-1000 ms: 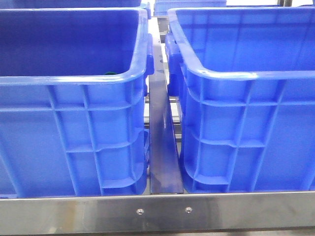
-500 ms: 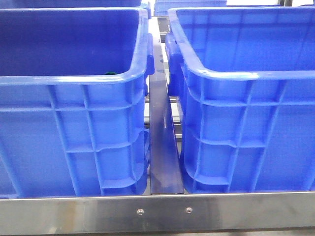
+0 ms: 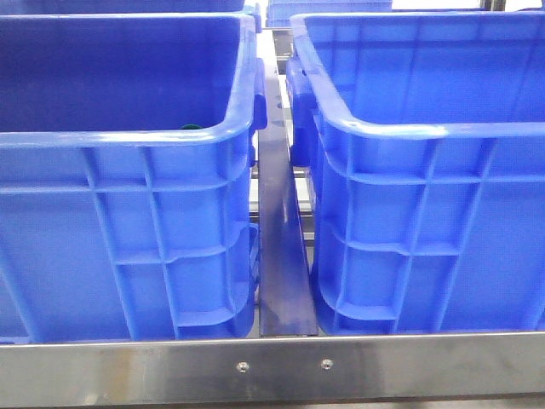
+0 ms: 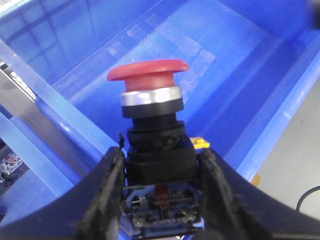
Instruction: Pick red and yellow buttons and place in box
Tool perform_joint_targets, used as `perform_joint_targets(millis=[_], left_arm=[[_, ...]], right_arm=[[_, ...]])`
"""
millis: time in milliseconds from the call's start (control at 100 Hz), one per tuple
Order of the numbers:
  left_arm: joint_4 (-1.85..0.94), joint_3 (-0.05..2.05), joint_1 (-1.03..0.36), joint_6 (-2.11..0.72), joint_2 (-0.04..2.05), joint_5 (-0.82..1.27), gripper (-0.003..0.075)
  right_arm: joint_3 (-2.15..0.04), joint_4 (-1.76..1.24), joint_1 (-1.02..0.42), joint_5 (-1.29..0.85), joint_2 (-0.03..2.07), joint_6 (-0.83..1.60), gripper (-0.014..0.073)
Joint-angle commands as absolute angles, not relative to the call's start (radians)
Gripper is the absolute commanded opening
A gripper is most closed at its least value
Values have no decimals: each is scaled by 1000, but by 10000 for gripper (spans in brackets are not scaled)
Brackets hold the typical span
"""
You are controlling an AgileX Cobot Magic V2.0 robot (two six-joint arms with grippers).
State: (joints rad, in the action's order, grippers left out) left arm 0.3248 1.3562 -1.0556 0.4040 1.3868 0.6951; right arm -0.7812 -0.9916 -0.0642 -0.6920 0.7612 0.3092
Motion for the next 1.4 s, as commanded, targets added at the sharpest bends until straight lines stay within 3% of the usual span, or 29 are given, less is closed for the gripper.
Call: perform_joint_targets(millis=[0,210,630,730,890,1020,1140,1260,1330,1390], left_arm=[[337,1386,-1064,403,1350,639,-19],[331,1386,-1064,403,1350,639,-19],[329,1386,-1064,403,1350,639,-19],[329,1386,-1064,403,1350,641,-19],[329,1386,-1064,403,1350,641,-19],[329,1386,-1064,403,1350,641,1],[329,1386,-1064,403,1350,641,179],[329,1386,-1064,407,1350,641,481],[329,1386,-1064,407,1350,641,585],[331,1386,-1064,407,1350,641,617]], right_arm=[[-819,-1226,-65,-688,830,497,624],[-866,-1438,-67,-803,994,695,624],[-977,-1451,-230,-850,1209,737,616],[-976,-1450,-244,-836,1211,737,529],[-976,-1451,-244,-830,1210,737,290],[-976,-1451,-244,-828,1210,737,227],[-976,-1451,-244,-818,1210,737,227],[-976,-1451,-244,-814,1210,742,227],[-976,-1451,-244,-809,1210,750,227],[-976,-1451,-244,-789,1209,759,227]])
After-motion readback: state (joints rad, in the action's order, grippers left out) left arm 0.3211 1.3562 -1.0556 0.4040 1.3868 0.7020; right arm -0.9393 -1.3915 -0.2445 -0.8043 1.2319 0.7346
